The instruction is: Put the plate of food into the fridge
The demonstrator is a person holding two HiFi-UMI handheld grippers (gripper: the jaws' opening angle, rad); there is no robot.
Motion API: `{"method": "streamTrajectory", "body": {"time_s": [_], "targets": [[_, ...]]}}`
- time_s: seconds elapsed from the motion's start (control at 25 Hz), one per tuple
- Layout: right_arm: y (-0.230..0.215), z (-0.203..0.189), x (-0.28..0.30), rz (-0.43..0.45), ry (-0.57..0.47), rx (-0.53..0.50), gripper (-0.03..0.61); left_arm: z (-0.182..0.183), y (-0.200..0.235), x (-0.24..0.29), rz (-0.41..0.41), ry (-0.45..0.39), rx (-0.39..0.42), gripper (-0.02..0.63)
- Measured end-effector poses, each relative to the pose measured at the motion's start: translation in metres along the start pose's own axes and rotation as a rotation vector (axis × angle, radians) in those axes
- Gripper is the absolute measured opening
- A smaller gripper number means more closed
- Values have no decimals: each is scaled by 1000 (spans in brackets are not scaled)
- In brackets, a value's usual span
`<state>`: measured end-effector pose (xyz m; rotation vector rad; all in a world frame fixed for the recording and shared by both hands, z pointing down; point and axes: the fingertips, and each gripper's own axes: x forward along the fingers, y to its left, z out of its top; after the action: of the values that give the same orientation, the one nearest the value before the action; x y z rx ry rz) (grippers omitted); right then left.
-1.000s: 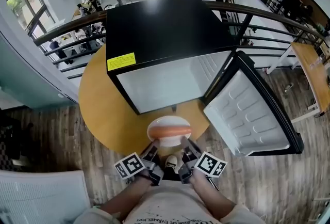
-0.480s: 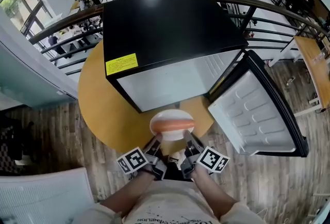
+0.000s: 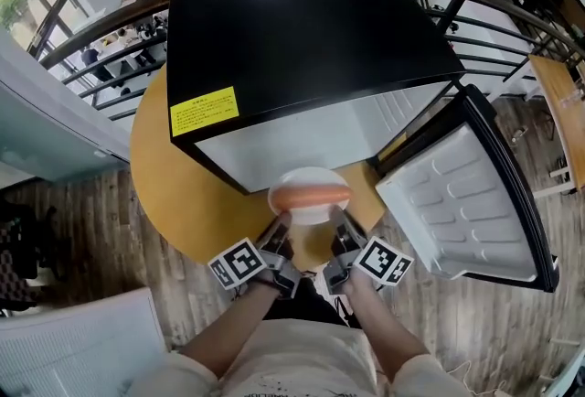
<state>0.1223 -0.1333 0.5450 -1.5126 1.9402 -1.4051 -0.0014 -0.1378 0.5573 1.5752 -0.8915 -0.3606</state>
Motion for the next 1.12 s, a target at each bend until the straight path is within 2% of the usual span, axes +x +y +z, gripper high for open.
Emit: {"method": "streamTrajectory", "body": {"time_s": [1.12], "targets": [[-56,33,102,-27,47,18,54,41,52,87,46,-152,-141,48]]}}
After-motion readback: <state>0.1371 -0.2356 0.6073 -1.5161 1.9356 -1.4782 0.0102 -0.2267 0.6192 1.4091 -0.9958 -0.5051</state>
